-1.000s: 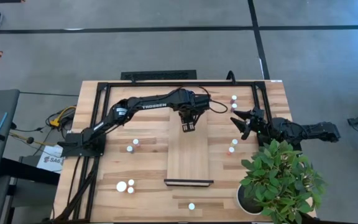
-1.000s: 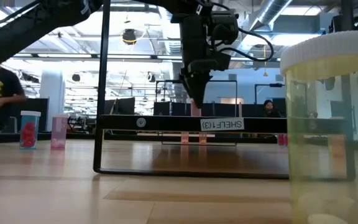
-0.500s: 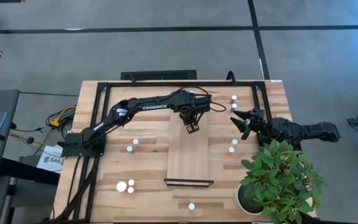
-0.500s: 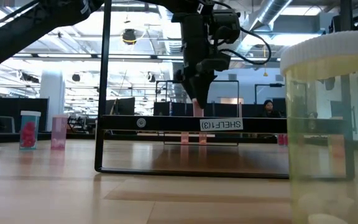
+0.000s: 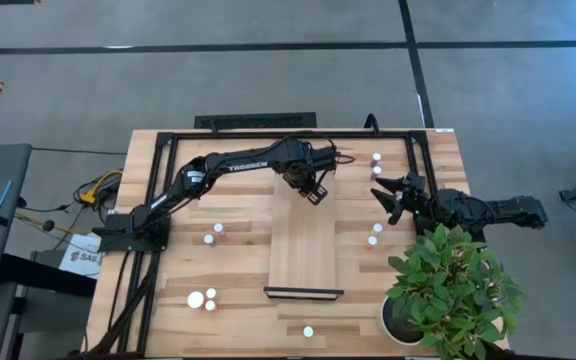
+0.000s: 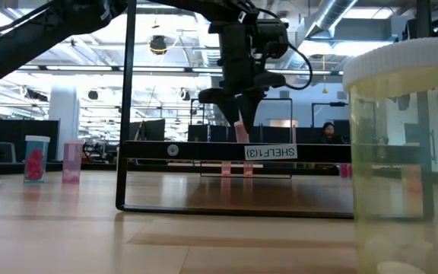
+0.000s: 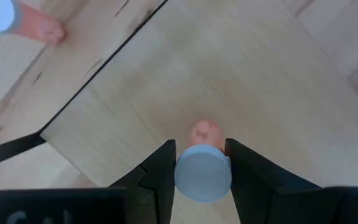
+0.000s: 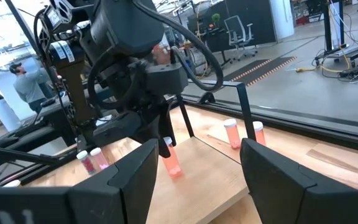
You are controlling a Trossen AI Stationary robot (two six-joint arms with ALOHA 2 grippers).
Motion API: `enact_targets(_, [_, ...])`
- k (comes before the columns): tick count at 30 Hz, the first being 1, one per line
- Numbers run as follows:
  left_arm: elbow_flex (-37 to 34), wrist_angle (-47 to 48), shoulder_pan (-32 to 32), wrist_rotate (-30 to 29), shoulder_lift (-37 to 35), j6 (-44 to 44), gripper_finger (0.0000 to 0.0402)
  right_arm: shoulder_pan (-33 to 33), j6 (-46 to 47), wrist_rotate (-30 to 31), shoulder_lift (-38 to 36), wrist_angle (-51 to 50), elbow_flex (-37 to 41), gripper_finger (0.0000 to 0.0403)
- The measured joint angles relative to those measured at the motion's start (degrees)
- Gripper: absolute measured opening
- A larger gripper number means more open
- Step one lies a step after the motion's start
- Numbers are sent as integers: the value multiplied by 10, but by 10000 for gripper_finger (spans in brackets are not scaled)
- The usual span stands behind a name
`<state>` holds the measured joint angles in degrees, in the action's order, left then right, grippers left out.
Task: Pick and place medicine bottles onto shelf by color
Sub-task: Put the orange pill bottle on the shelf
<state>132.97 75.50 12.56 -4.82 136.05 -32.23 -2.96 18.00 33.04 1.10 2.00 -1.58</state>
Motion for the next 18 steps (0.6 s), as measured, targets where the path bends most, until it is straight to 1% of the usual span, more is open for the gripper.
enact_targets(9, [0,-6,4,-9,0,-37,112,0,0,0,0,0,0,251])
enact_targets(12, [0,-11,4,-25,0,-39,112,0,0,0,0,0,0,251])
enact_targets(15, [0,-11,4,-29,0,-39,112,0,0,0,0,0,0,251])
enact_targets(18, [0,-11,4,-34,0,-20,112,0,0,0,0,0,0,251])
